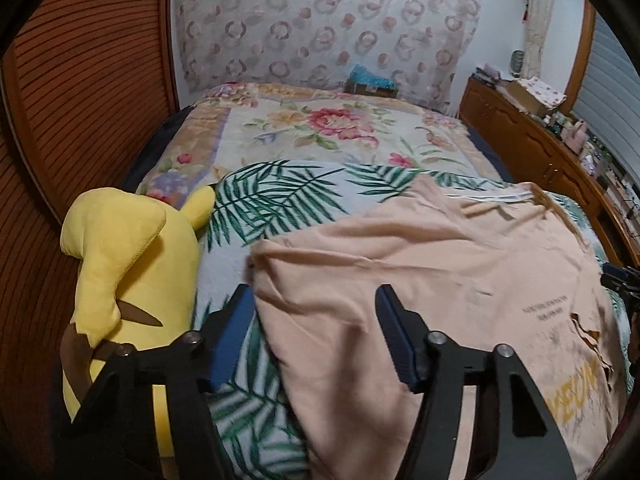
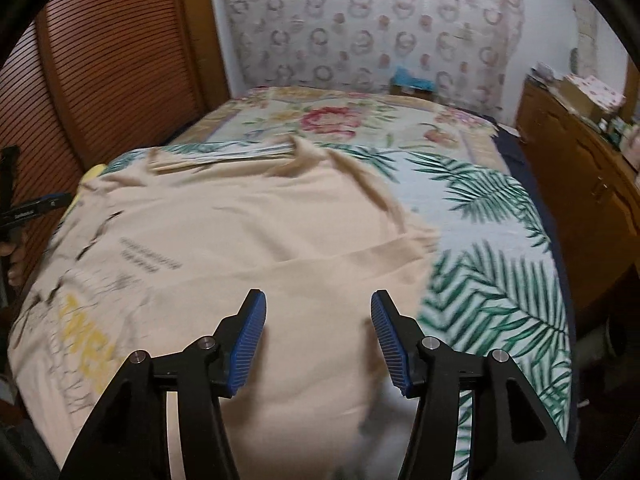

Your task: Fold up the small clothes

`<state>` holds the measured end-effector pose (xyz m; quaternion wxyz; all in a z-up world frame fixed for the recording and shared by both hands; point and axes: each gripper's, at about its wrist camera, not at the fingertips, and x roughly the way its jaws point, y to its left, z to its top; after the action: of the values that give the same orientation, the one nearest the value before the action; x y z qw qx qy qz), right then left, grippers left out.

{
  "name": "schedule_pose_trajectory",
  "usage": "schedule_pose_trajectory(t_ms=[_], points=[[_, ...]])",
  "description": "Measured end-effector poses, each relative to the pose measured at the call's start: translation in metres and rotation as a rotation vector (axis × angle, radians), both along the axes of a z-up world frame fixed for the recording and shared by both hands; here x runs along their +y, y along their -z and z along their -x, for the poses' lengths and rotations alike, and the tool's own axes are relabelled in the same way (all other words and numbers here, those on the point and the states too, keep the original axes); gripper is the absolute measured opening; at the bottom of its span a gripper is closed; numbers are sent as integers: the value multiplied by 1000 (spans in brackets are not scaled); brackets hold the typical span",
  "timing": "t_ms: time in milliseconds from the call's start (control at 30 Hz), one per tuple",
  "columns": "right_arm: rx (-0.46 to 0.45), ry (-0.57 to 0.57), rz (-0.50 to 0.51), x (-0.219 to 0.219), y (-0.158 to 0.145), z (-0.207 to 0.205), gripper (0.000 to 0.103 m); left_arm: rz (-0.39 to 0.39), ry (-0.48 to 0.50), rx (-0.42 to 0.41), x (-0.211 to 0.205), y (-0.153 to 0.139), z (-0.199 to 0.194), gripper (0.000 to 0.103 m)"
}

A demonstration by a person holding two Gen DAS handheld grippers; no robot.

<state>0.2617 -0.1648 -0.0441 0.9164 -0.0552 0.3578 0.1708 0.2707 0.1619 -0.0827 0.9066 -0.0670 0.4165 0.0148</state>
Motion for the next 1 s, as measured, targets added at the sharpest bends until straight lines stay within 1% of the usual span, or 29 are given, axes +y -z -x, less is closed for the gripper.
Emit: schedule_pose_trajectory(t_ms=[200, 333, 367, 467, 600, 733, 833, 867, 933, 967, 1000], points=[[18, 60, 12, 6, 2, -18, 57, 3, -15, 31, 7, 12, -12, 62], [31, 68, 17, 16, 3, -25, 57, 2, -19, 42, 9, 15, -17, 62], [22, 69, 22, 19, 2, -27, 58, 0, -20, 45, 9, 16, -18, 62], [15, 63, 33, 31, 2, -30, 59, 0, -19, 50, 10, 18, -20, 62], [13, 44, 48, 40, 3, -37, 59, -11, -10, 45, 11, 18, -23, 55], [9, -1, 69, 53, 2, -44, 59, -23, 2, 39, 7, 19, -24, 55], [7, -10, 60, 50, 3, -48, 58, -34, 16, 38, 4, 19, -25, 55], [4, -10, 59, 45, 2, -48, 55, -37, 18, 37, 4, 18, -25, 55], [1, -7, 52, 38, 4, -48, 53, -36, 22, 34, 5, 18, -27, 54], [0, -9, 45, 31, 5, -48, 52, -33, 21, 32, 6, 18, -27, 53], [-2, -8, 39, 30, 5, -47, 52, -33, 17, 29, 7, 18, -28, 46]])
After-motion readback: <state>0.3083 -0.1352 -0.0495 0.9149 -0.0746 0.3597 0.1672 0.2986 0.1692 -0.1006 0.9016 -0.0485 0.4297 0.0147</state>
